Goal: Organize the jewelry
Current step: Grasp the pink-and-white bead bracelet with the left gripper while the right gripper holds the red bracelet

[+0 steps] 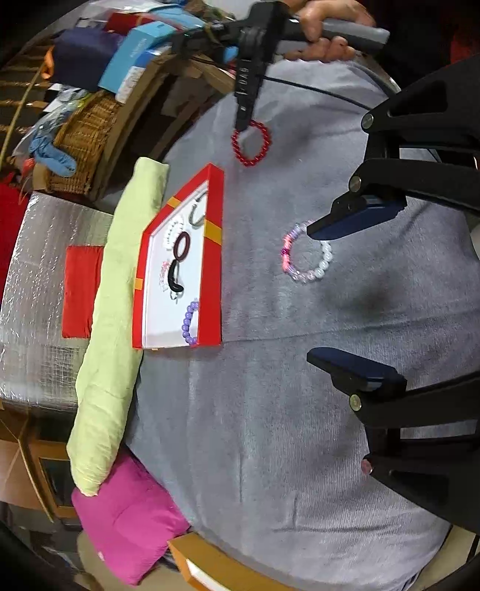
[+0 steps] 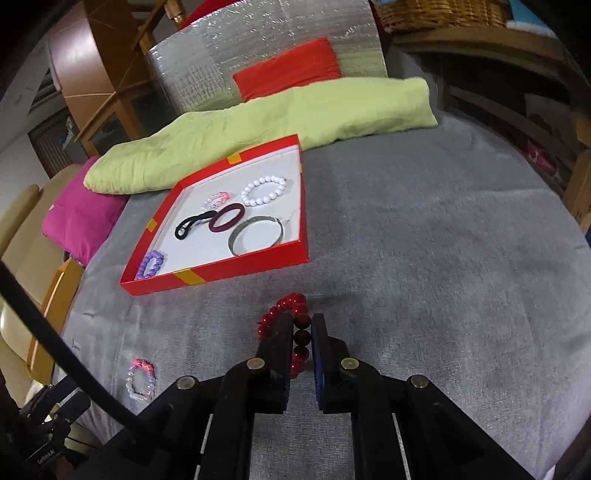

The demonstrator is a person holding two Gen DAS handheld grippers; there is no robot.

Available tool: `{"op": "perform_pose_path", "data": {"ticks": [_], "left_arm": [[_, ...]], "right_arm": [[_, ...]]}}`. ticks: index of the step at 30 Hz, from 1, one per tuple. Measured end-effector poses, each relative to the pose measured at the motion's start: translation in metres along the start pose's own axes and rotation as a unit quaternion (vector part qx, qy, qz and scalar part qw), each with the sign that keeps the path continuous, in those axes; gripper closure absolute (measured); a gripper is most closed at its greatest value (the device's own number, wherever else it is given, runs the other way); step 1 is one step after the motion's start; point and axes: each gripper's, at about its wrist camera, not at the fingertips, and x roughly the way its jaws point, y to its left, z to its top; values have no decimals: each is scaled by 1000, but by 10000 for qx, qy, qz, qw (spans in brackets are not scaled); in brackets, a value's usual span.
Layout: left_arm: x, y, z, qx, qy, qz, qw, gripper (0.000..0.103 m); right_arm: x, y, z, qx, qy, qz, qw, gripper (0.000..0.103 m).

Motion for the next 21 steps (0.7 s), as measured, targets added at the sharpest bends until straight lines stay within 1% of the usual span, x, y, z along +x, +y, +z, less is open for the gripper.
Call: {"op": "perform_pose_path", "data": {"ticks": [5,7,11,15,17,19,21], "left_arm": [[9,-6,5,-73,51,-189,9998,42],[15,-9,6,-119,94,-283,9995,42],[28,-22,9,6,217,-337,9992,41],[48,-32,11,153,407,-166,9989,40],[59,-35,10,217,546,-8,9983,40],[65,-37,9,272,593,118,9978,40],[68,-40,8,375,593,137,9974,40]], "right_arm": [[3,-2,-1,28,122,141,9998,93],[5,1,-2,-42,138,127,9998,93],[9,6,-2,-75,180,162,9997,93],[10,12,-2,-143,169,172,9996,93],[12,13,-3,-160,173,128,9996,93],[16,13,-3,-120,232,106,9996,93],[21,14,-4,-88,295,56,9995,93]]}}
